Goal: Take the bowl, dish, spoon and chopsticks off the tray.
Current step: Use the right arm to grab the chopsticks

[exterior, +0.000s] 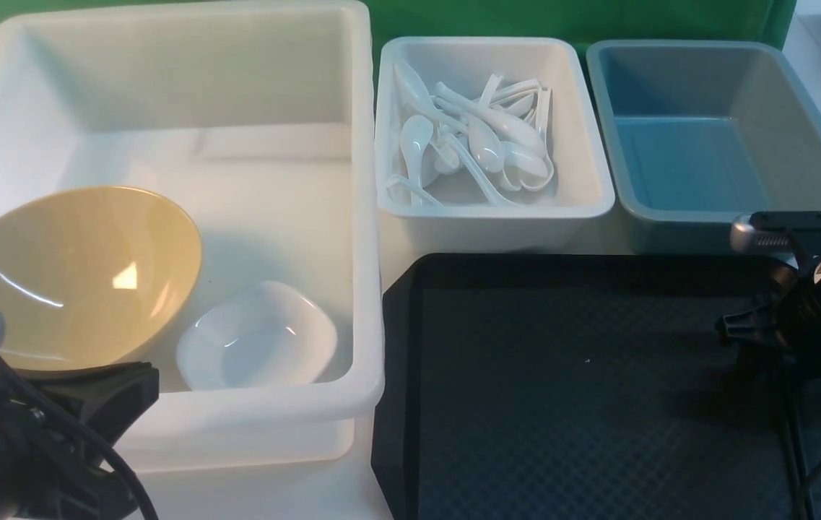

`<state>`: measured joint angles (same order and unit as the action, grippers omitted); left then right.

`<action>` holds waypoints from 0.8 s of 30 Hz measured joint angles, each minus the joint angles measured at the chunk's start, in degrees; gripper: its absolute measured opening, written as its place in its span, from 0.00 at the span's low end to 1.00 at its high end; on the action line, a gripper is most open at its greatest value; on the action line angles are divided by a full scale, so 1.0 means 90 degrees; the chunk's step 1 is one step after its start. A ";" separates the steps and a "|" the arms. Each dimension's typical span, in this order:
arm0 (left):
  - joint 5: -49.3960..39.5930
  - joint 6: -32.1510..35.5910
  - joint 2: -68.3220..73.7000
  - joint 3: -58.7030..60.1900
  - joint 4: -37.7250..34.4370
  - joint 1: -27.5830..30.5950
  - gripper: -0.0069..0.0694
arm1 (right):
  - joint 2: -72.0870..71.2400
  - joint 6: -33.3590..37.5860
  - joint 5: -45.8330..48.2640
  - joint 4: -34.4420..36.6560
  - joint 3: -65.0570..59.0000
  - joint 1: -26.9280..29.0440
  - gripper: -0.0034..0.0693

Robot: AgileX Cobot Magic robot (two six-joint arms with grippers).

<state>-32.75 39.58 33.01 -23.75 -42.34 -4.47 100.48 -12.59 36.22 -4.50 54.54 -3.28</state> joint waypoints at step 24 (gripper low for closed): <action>-0.0061 0.0002 0.0000 0.0000 -0.0027 0.0000 0.11 | -0.0988 0.0224 0.0429 0.0081 -0.0013 0.0000 0.23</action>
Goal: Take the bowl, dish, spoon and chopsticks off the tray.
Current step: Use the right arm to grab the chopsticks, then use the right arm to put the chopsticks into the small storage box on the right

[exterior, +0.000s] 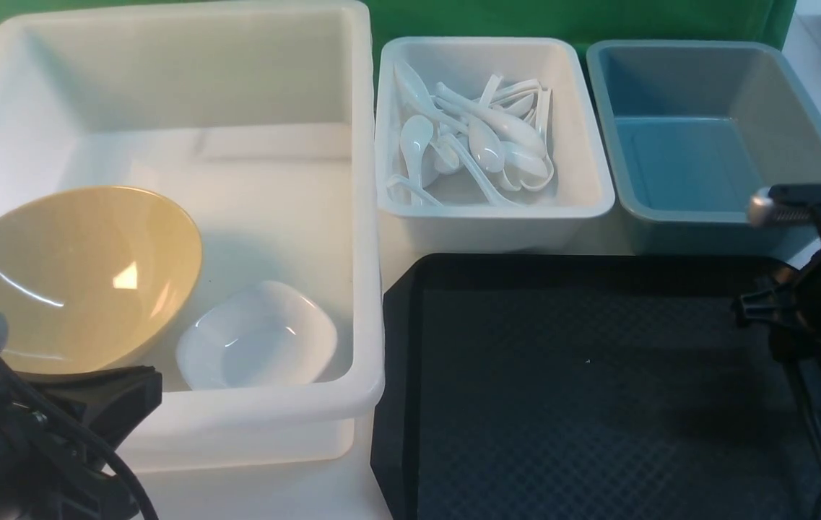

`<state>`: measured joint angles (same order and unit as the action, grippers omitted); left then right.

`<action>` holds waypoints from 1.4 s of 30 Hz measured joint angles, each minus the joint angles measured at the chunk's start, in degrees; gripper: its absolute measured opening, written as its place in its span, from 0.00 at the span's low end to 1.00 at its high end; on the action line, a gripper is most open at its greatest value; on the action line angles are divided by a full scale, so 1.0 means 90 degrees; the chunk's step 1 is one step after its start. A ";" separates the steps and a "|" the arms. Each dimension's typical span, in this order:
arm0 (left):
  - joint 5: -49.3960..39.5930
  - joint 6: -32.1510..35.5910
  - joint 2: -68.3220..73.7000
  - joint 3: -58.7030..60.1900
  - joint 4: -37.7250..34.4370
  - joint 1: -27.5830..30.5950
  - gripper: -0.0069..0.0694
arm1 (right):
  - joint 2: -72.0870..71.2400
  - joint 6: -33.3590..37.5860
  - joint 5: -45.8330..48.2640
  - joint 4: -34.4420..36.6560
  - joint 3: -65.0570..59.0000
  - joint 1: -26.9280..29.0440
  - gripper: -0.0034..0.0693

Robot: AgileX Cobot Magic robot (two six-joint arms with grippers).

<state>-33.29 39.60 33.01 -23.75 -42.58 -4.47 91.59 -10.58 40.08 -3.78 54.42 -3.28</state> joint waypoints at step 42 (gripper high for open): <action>0.0265 0.0214 0.0000 0.0000 -0.0019 0.0000 0.11 | 0.2435 0.1634 -0.1998 0.0952 0.4324 0.0000 0.45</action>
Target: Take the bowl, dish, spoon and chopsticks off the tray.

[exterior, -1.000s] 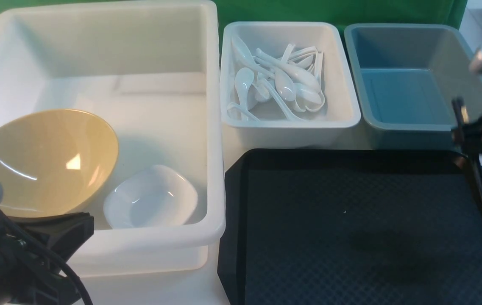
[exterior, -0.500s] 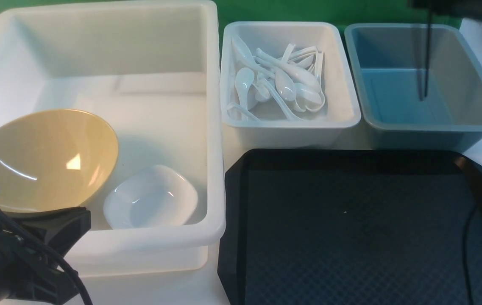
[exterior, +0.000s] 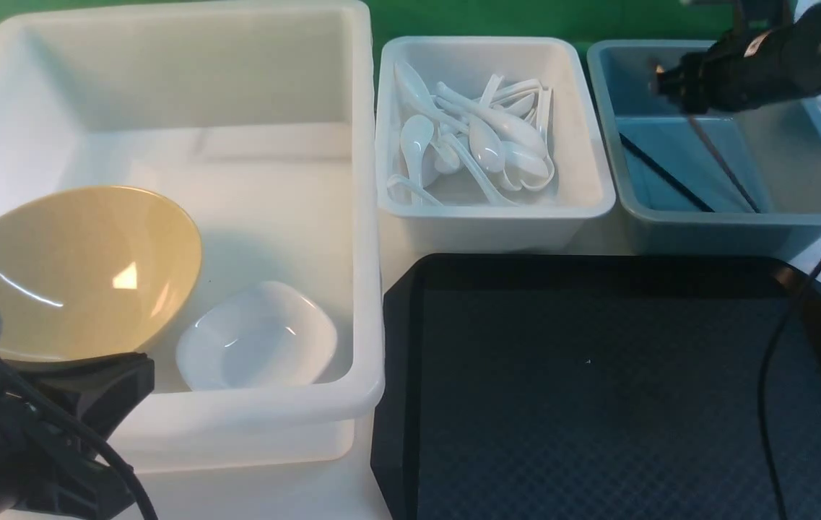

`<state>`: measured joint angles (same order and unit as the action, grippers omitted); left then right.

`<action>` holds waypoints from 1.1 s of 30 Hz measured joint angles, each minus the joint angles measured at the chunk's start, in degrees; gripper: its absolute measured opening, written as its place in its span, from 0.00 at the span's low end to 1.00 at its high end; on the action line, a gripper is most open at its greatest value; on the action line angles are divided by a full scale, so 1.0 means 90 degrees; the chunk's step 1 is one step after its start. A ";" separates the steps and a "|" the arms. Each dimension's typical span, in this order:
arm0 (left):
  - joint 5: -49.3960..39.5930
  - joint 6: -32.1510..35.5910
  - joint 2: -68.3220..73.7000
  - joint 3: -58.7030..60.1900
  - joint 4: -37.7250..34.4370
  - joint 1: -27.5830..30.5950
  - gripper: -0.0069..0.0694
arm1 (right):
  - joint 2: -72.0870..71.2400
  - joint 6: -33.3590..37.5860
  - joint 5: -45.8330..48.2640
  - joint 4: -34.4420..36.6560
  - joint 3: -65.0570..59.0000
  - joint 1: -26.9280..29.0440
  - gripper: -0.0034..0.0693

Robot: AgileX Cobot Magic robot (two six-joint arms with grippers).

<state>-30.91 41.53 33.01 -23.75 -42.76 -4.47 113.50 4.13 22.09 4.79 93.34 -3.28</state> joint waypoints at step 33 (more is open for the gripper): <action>0.0166 0.0064 0.0000 0.0000 0.0000 0.0000 0.11 | -0.9285 0.0443 -0.2662 0.0004 -0.9112 0.0000 0.09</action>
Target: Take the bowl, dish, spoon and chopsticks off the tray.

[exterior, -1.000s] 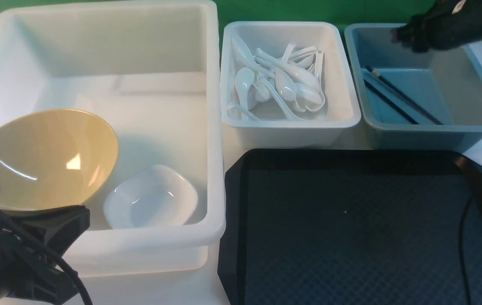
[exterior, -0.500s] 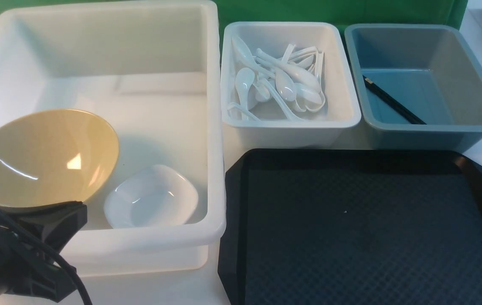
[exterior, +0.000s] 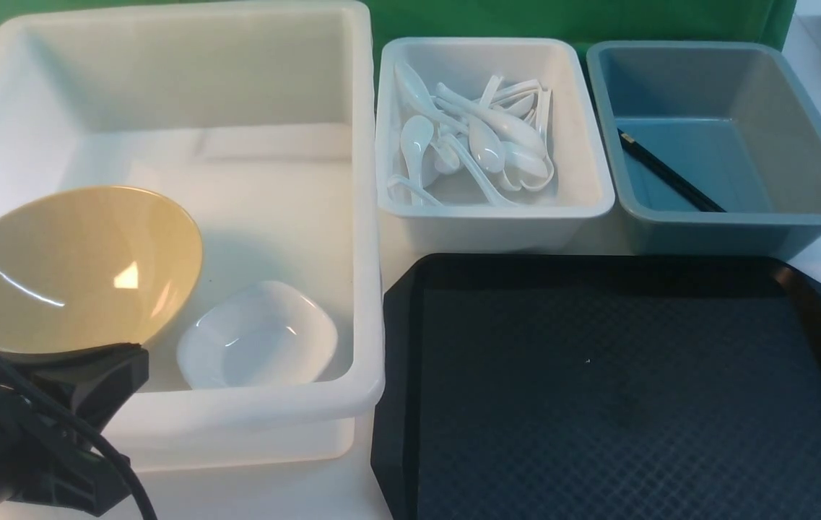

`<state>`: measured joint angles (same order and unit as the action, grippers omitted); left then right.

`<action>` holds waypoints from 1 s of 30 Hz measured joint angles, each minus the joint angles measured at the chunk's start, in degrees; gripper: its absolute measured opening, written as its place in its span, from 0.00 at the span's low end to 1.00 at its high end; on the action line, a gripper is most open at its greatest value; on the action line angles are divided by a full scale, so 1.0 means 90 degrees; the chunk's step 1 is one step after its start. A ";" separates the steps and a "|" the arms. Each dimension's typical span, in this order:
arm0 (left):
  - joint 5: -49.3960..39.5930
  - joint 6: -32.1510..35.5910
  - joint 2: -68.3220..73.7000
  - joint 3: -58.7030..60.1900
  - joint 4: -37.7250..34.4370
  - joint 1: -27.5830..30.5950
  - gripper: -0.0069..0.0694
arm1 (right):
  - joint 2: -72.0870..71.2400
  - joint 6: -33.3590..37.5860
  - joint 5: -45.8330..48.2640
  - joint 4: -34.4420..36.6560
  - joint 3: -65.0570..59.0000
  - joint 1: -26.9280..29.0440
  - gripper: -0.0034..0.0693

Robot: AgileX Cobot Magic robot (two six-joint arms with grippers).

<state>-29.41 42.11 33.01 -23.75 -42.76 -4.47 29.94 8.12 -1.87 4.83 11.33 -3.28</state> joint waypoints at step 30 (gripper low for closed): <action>-0.0012 -0.0039 0.0000 0.0000 0.0000 0.0000 0.11 | -0.3169 -0.0975 0.2110 -0.0612 -0.1434 0.0447 0.12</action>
<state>-29.52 41.76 33.01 -23.75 -42.76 -4.47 1.41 -0.65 17.12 -0.68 -1.58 0.74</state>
